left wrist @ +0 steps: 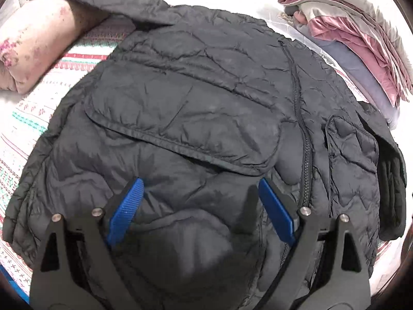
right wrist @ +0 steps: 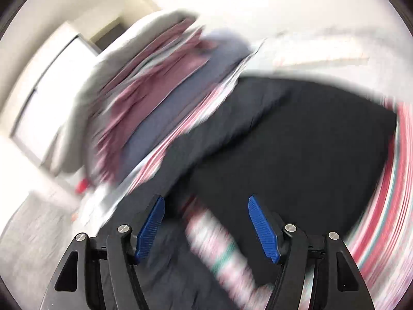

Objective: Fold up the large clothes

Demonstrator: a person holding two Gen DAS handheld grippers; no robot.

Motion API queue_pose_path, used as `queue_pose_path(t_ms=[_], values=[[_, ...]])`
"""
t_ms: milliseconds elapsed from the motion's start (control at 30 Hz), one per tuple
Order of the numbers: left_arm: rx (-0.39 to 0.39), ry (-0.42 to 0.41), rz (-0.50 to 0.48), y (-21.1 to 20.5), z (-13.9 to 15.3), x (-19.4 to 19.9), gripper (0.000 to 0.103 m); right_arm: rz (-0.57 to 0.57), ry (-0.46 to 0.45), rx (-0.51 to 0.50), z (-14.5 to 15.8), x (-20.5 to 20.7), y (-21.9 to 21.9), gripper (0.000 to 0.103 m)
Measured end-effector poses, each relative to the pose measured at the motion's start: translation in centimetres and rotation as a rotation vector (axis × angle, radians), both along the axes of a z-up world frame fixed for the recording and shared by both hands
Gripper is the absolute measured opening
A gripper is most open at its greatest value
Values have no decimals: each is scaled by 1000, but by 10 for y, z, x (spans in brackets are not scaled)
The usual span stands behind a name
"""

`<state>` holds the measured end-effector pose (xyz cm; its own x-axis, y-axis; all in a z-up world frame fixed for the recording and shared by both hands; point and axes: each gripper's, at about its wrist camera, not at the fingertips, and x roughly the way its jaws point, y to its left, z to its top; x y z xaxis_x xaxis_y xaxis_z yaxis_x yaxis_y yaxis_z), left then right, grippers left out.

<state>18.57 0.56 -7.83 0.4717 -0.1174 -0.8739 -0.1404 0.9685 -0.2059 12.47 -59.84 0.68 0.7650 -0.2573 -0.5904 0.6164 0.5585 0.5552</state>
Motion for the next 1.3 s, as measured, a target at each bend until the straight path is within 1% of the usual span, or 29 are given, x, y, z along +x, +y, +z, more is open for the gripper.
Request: queue_pose_path(t_ms=[33, 67, 100, 167, 200, 233, 300, 333, 367, 400, 433, 500, 533, 600, 700, 767, 833, 900, 967, 1033, 1133, 1167, 1233, 1300], values=[[-5, -3, 7, 1, -1, 2, 91, -1, -1, 29, -3, 12, -18, 69], [-10, -7, 11, 2, -1, 2, 91, -18, 9, 98, -14, 27, -43, 69], [-10, -12, 13, 3, 0, 2, 91, -46, 38, 155, -26, 39, -60, 69], [2, -15, 15, 4, 0, 4, 91, -86, 107, 208, -47, 59, -82, 69], [11, -14, 16, 4, 0, 3, 91, -91, 133, 213, -57, 68, -89, 69], [17, -14, 19, 4, -1, 5, 91, -97, 144, 197, -62, 74, -93, 68], [20, -14, 23, 5, -2, 8, 91, -110, 143, 145, -61, 84, -95, 67], [20, -14, 23, 5, -2, 9, 91, -112, 156, 115, -59, 92, -95, 56], [20, -16, 22, 5, -2, 10, 91, -109, 195, 95, -59, 101, -95, 42], [20, -19, 21, 5, -1, 10, 91, -99, 225, 86, -62, 103, -98, 10], [22, -24, 20, 5, -1, 10, 91, -92, 257, 64, -60, 111, -95, 6], [32, -30, 15, 4, 0, 10, 91, -82, 307, -60, -46, 122, -84, 4], [35, -31, 13, 4, 0, 11, 91, -72, 325, -151, -33, 127, -77, 4], [33, -28, 9, 3, 0, 11, 91, -81, 348, -260, -13, 126, -72, 3], [14, -25, 1, 3, -1, 11, 91, -131, 390, -276, 0, 120, -78, 2], [15, -28, -5, 3, 0, 11, 91, -143, 429, -335, 4, 120, -72, 2], [10, -31, -7, 5, 1, 11, 91, -122, 415, -406, 11, 125, -60, 2], [-4, -31, 0, 9, 2, 11, 91, -107, 374, -449, 24, 124, -44, 2], [-19, -28, 8, 12, 2, 11, 91, -70, 316, -484, 40, 133, -25, 3], [-24, -29, 24, 17, 3, 12, 91, -6, 236, -541, 61, 144, 3, 3], [-25, -30, 42, 22, 3, 14, 91, 110, 131, -633, 91, 166, 62, 3], [-26, -29, 44, 24, 2, 14, 91, 167, 82, -662, 101, 174, 91, 3], [-38, -27, 51, 28, 3, 15, 91, 262, 18, -687, 112, 189, 135, 3], [-44, -33, 59, 30, 4, 15, 91, 362, -27, -700, 115, 206, 181, 4]])
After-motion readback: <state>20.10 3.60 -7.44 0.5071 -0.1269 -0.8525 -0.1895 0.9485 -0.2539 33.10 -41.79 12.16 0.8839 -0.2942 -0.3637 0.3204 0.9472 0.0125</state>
